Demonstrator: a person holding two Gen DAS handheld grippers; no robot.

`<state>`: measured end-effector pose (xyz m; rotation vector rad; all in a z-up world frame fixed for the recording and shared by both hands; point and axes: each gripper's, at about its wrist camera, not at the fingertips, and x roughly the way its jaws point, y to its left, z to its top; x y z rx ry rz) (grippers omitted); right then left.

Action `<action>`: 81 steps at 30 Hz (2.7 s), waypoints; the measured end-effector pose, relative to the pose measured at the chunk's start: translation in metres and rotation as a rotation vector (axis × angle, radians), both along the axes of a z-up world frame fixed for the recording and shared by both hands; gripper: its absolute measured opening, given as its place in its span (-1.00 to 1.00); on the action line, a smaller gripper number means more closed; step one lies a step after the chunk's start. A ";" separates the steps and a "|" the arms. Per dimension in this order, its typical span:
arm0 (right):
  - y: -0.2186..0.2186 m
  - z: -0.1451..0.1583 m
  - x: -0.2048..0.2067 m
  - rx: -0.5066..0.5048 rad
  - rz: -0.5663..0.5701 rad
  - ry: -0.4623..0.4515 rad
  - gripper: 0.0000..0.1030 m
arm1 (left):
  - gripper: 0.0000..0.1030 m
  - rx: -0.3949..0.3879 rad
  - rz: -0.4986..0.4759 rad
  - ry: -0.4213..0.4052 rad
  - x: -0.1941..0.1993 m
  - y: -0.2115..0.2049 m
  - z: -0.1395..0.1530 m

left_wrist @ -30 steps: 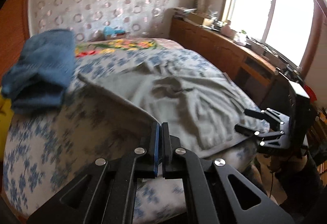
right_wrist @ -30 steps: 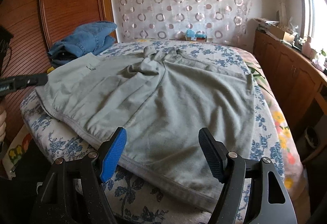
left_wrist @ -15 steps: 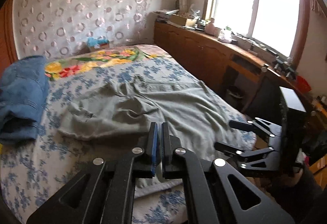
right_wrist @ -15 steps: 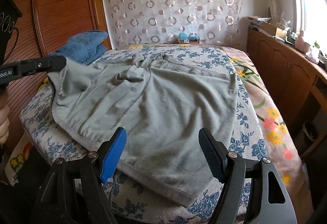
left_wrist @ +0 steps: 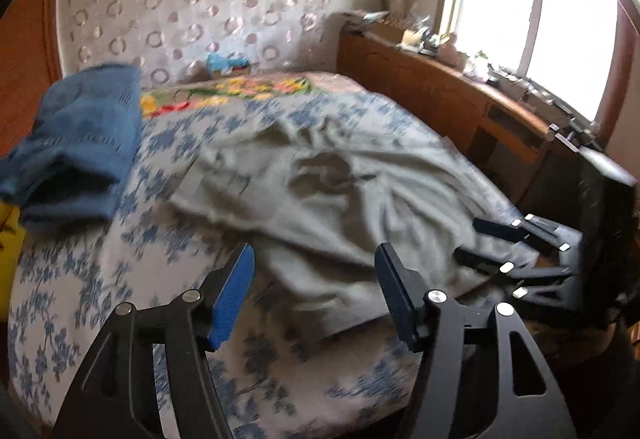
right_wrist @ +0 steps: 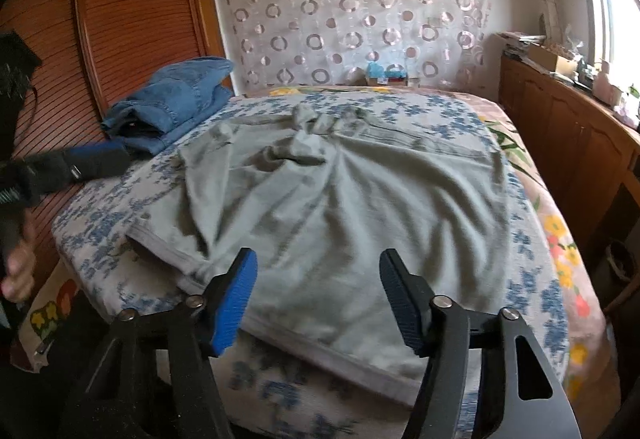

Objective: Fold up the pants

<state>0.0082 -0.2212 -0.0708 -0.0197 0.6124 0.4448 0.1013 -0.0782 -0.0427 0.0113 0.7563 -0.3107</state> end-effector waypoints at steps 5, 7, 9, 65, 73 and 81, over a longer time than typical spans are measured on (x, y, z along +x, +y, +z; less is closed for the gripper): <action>0.019 -0.002 0.000 0.005 0.044 0.001 -0.05 | 0.24 0.030 0.021 0.061 0.001 0.009 -0.024; 0.027 -0.003 0.001 0.003 0.064 0.005 -0.12 | 0.24 0.038 0.019 0.082 0.001 0.008 -0.032; 0.034 -0.006 0.003 -0.004 0.083 0.010 -0.22 | 0.24 0.047 0.013 0.093 0.000 0.006 -0.038; -0.024 0.045 -0.050 -0.020 -0.114 -0.166 -0.96 | 0.29 -0.019 -0.085 -0.001 0.010 -0.047 -0.006; -0.034 0.038 -0.065 -0.018 -0.138 -0.136 -0.96 | 0.29 -0.010 -0.091 0.038 0.012 -0.057 -0.022; -0.038 0.028 -0.061 -0.018 -0.162 -0.046 -0.96 | 0.29 0.008 -0.097 0.055 0.011 -0.063 -0.031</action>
